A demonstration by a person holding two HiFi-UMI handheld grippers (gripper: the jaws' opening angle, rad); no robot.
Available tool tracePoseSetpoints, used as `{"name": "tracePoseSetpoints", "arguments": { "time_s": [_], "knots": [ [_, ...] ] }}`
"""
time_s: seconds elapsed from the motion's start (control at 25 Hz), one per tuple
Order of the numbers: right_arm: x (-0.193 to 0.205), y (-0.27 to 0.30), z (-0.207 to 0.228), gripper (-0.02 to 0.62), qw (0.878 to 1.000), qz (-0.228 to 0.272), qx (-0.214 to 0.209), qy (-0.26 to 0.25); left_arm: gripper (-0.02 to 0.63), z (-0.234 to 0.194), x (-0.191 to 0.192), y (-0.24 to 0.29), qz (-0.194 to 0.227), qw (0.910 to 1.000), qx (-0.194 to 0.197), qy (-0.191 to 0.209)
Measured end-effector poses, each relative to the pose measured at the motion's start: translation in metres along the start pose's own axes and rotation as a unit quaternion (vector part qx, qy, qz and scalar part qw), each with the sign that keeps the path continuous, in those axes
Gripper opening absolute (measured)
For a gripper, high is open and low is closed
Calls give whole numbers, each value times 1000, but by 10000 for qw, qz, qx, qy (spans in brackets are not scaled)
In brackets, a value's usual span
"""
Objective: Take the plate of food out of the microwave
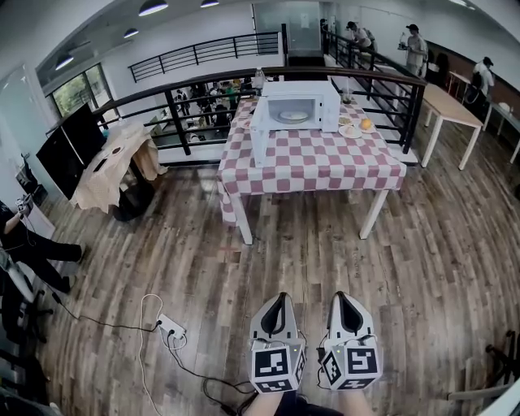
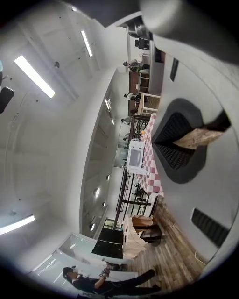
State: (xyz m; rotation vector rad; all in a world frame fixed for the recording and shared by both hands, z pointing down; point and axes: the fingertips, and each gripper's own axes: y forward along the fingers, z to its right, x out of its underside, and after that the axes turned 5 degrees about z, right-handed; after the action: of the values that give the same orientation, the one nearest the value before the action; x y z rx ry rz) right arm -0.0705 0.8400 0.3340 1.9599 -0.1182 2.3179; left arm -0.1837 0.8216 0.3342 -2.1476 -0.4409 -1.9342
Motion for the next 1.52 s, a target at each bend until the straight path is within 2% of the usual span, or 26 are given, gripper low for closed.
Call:
{"name": "tracePoseSetpoints", "arguments": {
  "time_s": [0.2, 0.4, 0.76, 1.28, 1.52],
  "knots": [
    [-3, 43, 15, -9, 9999, 5, 90, -52, 9, -11, -3, 47, -35, 9999, 110, -53],
    [-16, 97, 33, -9, 9995, 47, 305, -119, 9, -41, -18, 99, 13, 9999, 110, -40],
    [-23, 183, 53, -9, 9985, 80, 517, -182, 9, -84, -39, 181, 120, 9996, 235, 139],
    [-18, 252, 99, -9, 9974, -34, 670, -279, 9, -115, -23, 252, -105, 9998, 100, 169],
    [-21, 305, 121, -9, 9983, -66, 520, -259, 9, -117, -26, 307, -68, 9999, -32, 104]
  ]
}}
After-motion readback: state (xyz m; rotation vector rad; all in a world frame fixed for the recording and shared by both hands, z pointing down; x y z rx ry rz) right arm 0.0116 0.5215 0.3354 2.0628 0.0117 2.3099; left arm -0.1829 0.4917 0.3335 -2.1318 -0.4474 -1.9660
